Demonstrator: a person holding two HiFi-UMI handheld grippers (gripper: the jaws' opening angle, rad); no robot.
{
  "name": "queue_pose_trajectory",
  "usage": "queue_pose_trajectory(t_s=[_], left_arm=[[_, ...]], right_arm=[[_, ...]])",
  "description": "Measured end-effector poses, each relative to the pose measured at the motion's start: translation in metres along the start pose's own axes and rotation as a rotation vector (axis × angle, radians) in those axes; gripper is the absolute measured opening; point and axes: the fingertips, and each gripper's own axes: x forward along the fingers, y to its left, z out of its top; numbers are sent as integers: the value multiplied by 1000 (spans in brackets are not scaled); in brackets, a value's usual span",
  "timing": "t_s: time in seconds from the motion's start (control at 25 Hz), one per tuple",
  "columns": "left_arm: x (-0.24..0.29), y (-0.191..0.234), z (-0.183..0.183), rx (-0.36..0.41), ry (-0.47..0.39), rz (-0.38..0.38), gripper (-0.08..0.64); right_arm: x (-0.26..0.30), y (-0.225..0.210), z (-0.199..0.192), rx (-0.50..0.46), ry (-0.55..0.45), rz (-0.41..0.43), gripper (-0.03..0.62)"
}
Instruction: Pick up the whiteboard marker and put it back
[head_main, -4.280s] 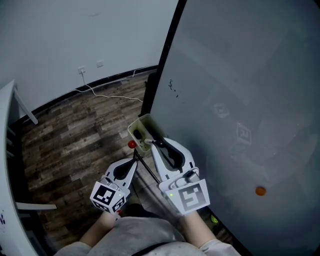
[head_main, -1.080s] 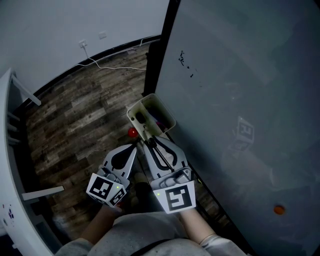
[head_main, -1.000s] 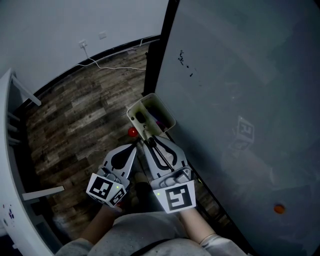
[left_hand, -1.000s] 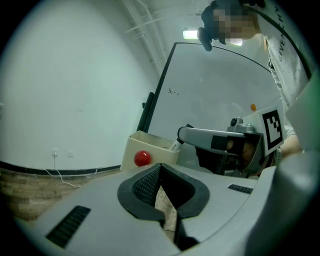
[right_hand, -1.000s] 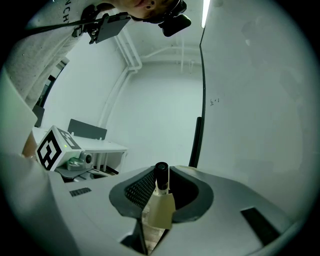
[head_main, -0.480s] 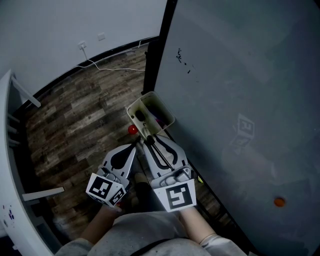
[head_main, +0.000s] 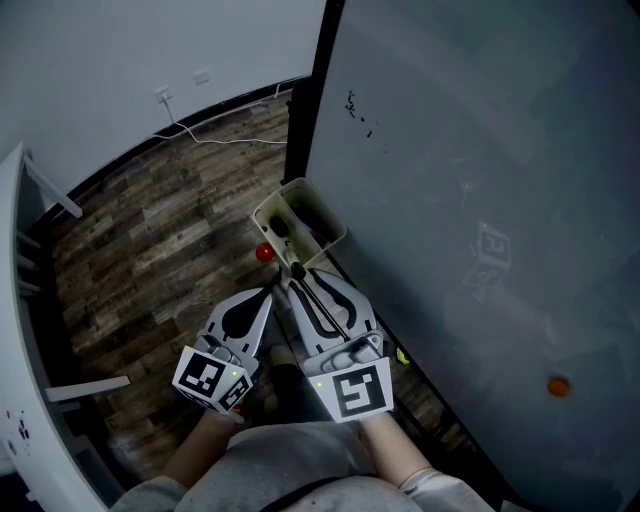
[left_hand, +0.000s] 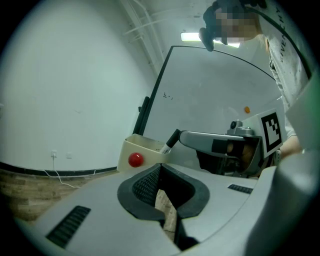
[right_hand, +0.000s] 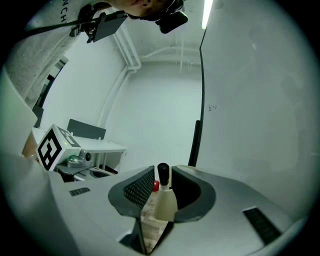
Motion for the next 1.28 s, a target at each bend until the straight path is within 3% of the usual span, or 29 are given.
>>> queue_pose_trajectory(t_s=[0.4,0.68,1.08,1.28], left_arm=[[-6,-12,5,6,-16,-8,14],[-16,-25,11,21,-29,-16,15],[-32,-41,23,43,-56,-19,14],[-40,-49,28,53,-66,-22,15]], right_arm=[[-18,5,-2,1,6,-15,100],[-30,15,2,44,-21,12,39],[-45,31,14,100,-65,32,25],[-54,39,20,84,-63,43,21]])
